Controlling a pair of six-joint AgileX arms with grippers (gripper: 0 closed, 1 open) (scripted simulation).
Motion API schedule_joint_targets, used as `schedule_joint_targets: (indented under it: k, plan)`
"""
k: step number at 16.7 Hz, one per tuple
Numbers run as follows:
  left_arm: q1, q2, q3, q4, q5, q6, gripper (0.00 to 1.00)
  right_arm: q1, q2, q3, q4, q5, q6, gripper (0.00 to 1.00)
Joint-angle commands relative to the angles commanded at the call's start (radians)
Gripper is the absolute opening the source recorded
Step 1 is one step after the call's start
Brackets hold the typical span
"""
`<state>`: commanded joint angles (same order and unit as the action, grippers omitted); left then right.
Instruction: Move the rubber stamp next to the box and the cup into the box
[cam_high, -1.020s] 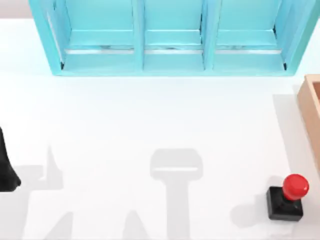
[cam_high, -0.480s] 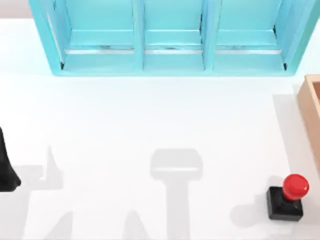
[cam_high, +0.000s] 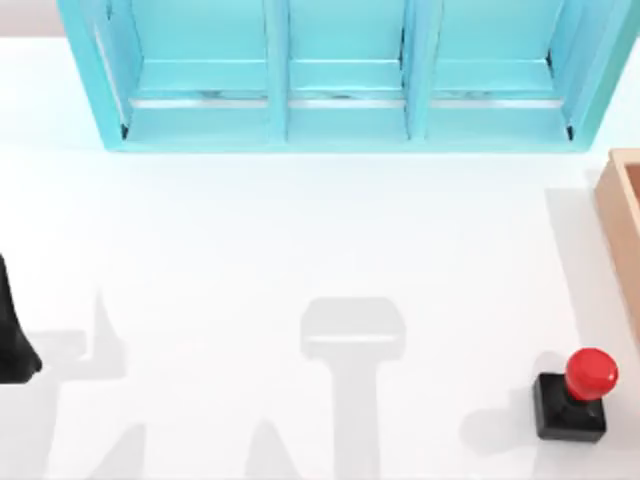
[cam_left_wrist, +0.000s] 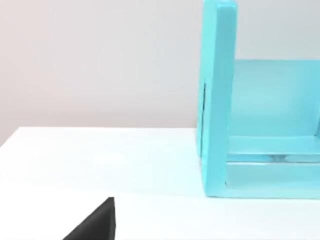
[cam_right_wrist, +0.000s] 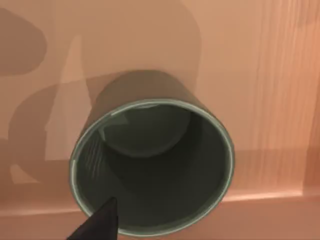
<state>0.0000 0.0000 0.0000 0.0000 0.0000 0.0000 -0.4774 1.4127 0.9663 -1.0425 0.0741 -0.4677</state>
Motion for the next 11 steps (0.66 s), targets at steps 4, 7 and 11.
schedule_joint_targets:
  k: [4, 7, 11]
  plan:
    - [0.000, 0.000, 0.000, 0.000, 0.000, 0.000, 1.00, -0.004, -0.028, 0.116, -0.144, 0.038, -0.005, 1.00]
    - [0.000, 0.000, 0.000, 0.000, 0.000, 0.000, 1.00, -0.008, -0.012, 0.195, -0.226, 0.006, -0.017, 1.00]
    - [0.000, 0.000, 0.000, 0.000, 0.000, 0.000, 1.00, -0.014, 0.010, 0.238, -0.266, -0.033, -0.016, 1.00]
